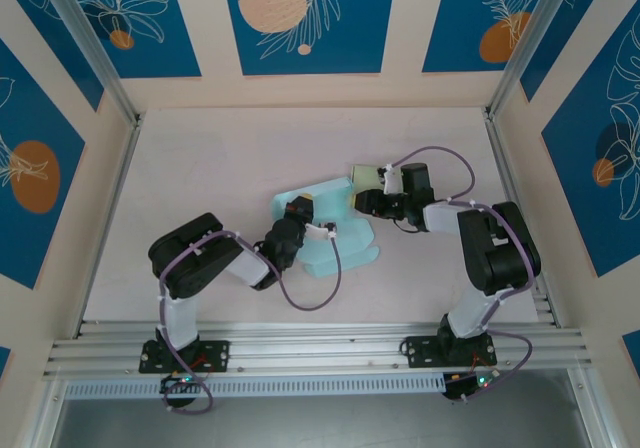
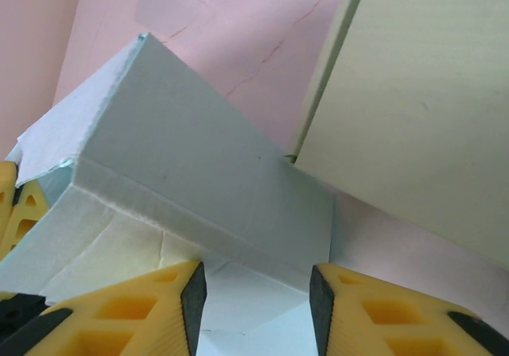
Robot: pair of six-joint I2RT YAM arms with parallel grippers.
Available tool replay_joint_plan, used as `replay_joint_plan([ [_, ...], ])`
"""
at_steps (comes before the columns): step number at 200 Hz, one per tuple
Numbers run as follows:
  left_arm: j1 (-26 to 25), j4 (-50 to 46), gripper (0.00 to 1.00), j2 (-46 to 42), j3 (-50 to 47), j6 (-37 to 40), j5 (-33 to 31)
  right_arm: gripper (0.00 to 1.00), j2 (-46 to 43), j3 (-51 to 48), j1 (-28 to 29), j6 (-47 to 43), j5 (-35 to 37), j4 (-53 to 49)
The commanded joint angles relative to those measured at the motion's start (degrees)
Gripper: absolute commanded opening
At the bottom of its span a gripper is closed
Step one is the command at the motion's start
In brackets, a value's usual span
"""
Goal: Fold the paper box
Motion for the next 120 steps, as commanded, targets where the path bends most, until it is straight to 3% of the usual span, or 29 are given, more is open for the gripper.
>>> replay_joint_plan([
  [1, 0.69, -1.75, 0.00, -0.74, 0.34, -0.29, 1.88, 0.45, -2.01, -1.14, 0.58, -2.53, 0.30, 0.90],
  [120, 0.93, -4.39, 0.00, -2.80, 0.76, 0.55, 3.68, 0.53, -2.79, 4.47, 2.20, -10.90, 1.94, -3.81],
])
